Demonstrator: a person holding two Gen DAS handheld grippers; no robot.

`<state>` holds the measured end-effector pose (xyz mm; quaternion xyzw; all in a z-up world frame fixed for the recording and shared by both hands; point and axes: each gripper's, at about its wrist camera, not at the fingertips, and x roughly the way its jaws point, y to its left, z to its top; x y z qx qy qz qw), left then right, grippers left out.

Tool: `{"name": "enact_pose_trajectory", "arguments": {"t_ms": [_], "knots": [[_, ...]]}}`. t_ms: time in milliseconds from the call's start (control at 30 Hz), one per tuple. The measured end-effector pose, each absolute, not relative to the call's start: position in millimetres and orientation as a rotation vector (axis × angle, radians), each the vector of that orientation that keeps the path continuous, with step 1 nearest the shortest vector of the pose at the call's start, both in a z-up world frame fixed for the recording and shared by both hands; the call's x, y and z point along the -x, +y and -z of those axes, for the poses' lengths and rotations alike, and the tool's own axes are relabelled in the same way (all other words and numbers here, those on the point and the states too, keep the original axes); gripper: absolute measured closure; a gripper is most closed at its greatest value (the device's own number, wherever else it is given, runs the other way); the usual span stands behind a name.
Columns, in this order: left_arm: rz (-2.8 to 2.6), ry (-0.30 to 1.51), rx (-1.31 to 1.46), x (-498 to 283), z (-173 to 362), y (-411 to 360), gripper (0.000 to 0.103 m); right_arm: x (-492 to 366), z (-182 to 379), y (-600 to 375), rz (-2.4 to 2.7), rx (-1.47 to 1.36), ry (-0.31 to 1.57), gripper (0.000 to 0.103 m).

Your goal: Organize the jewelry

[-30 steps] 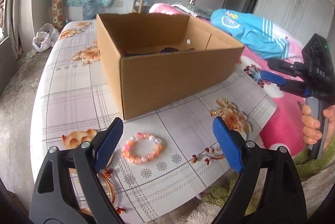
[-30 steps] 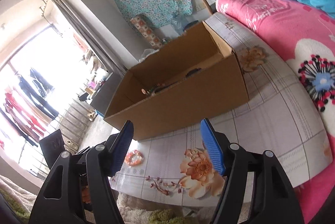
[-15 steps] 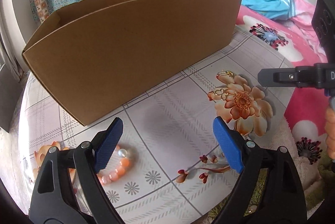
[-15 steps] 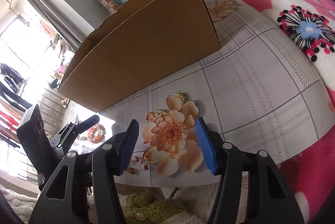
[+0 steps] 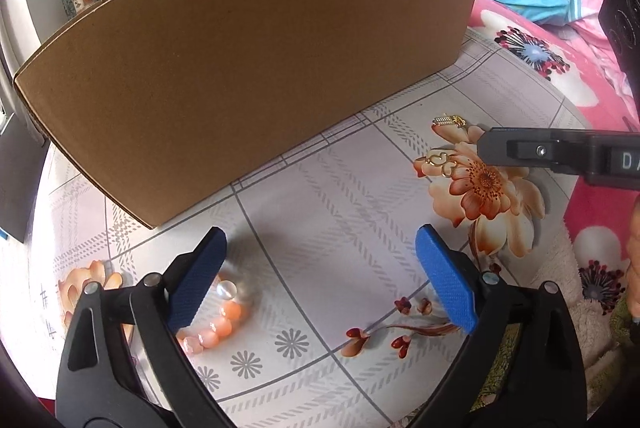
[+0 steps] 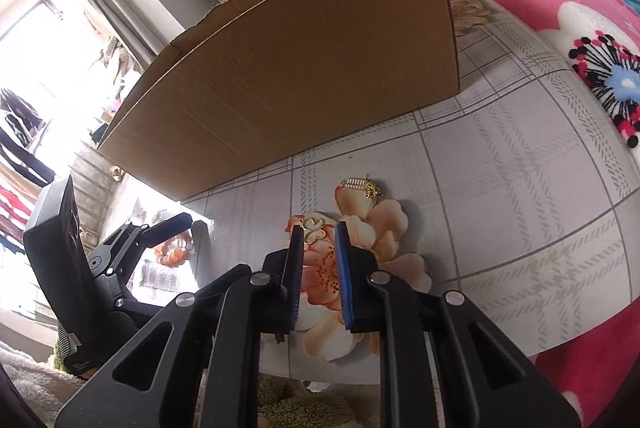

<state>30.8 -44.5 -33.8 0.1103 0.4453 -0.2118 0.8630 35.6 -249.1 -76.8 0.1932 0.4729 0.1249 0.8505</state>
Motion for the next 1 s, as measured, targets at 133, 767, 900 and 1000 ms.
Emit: {"name": "enact_pose_trajectory", "arguments": {"t_ms": [133, 767, 900, 1000], "knots": [[0.444, 0.92, -0.227, -30, 35, -44, 0.008, -45, 78, -242, -0.28, -0.393, 0.998, 0.092], [0.418, 0.906, -0.213, -27, 35, -43, 0.007, -57, 84, -217, -0.341, -0.341, 1.045, 0.096], [0.425, 0.908, -0.216, -27, 34, -43, 0.007, -63, 80, -218, -0.312, -0.347, 1.035, 0.096], [0.436, 0.909, -0.222, -27, 34, -43, 0.007, -66, 86, -216, -0.328, -0.362, 1.063, 0.096]]}}
